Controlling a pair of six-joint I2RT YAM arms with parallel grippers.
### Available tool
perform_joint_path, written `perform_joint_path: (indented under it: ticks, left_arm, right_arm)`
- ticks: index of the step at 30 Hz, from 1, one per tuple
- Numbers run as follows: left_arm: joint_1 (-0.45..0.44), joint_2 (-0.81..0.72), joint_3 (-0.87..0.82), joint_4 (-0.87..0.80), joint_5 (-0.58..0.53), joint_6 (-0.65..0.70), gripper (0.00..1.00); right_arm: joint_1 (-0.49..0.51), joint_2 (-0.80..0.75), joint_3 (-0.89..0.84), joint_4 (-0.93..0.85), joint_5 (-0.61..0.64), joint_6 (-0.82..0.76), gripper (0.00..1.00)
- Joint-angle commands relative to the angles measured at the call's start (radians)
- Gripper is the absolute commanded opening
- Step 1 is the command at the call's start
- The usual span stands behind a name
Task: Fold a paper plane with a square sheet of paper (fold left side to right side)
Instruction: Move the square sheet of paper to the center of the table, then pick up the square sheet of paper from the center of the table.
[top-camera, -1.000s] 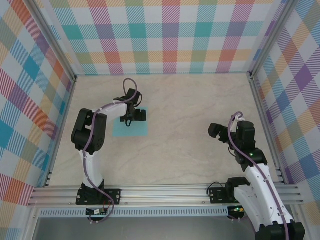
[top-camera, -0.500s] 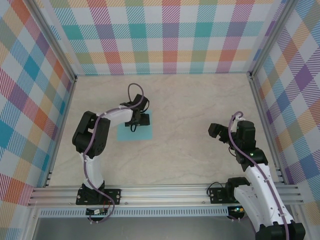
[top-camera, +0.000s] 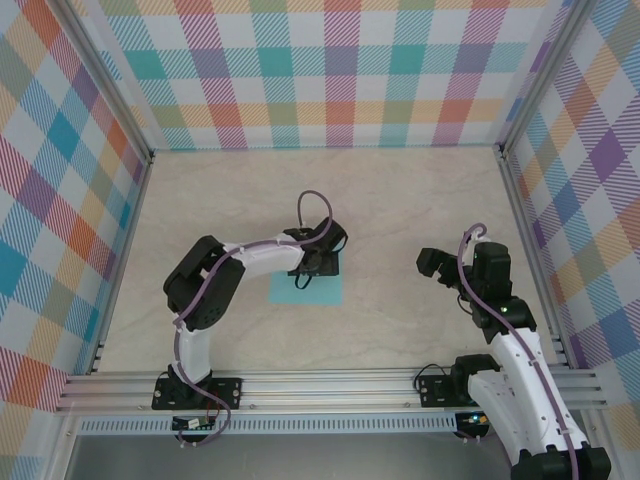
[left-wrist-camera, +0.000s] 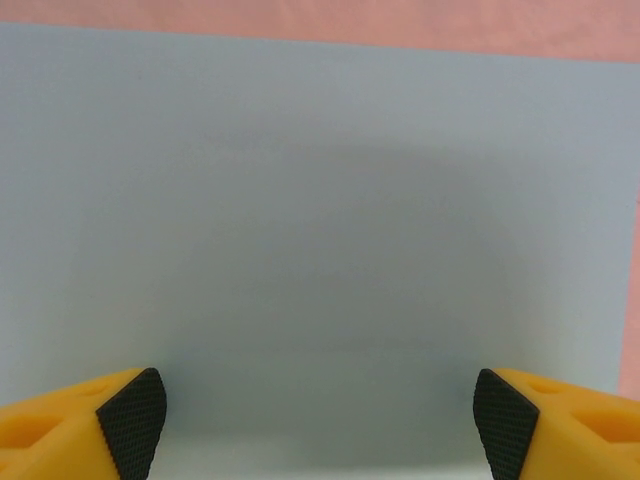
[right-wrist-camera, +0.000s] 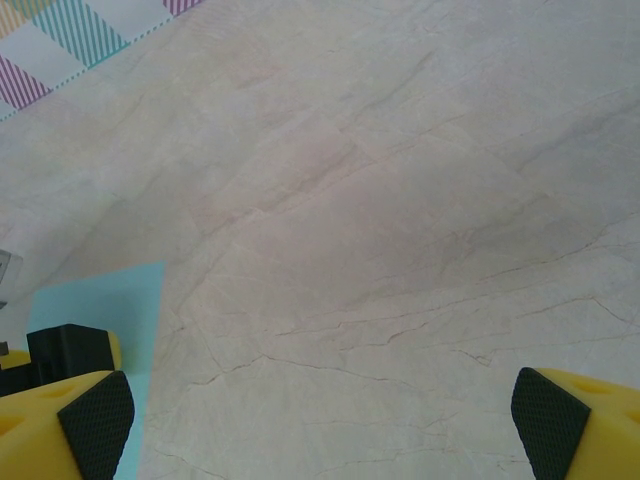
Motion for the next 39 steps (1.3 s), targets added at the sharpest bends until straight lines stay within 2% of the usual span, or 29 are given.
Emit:
perform_joint_path:
  ticks: [1, 6, 11, 15, 20, 23, 29, 35, 39]
  left_arm:
    - [-0.045, 0.045, 0.002, -0.059, 0.13, -0.084, 0.83]
    - [-0.043, -0.05, 0.023, -0.069, 0.127, -0.065, 0.85]
    - [-0.01, -0.187, -0.029, -0.044, 0.18, -0.046, 0.86]
    - [0.051, -0.299, -0.159, 0.015, 0.269, -0.045, 0.84]
    - [0.143, -0.402, -0.387, 0.195, 0.443, -0.053, 0.82]
    - [0.187, -0.422, -0.481, 0.294, 0.498, -0.053, 0.81]
    - [0.224, -0.419, -0.556, 0.328, 0.515, -0.048, 0.79]
    - [0.225, -0.424, -0.586, 0.317, 0.506, -0.044, 0.79]
    - [0.225, -0.429, -0.602, 0.321, 0.503, -0.048, 0.79]
  right_arm:
    - [0.01, -0.006, 0.028, -0.02, -0.017, 0.02, 1.0]
    - [0.017, 0.025, 0.039, -0.033, -0.033, 0.034, 1.0]
    - [0.06, 0.158, 0.087, -0.031, -0.058, 0.069, 1.0]
    - [0.189, 0.301, 0.145, -0.002, 0.005, 0.082, 1.0]
    - [0.373, 0.546, 0.252, 0.075, 0.088, 0.109, 1.0]
    - [0.457, 0.714, 0.343, 0.095, 0.141, 0.108, 1.0]
    - [0.537, 0.992, 0.532, 0.1, 0.191, 0.098, 1.0]
    - [0.571, 1.188, 0.681, 0.057, 0.2, 0.093, 1.0]
    - [0.598, 1.254, 0.725, 0.025, 0.192, 0.106, 1.0]
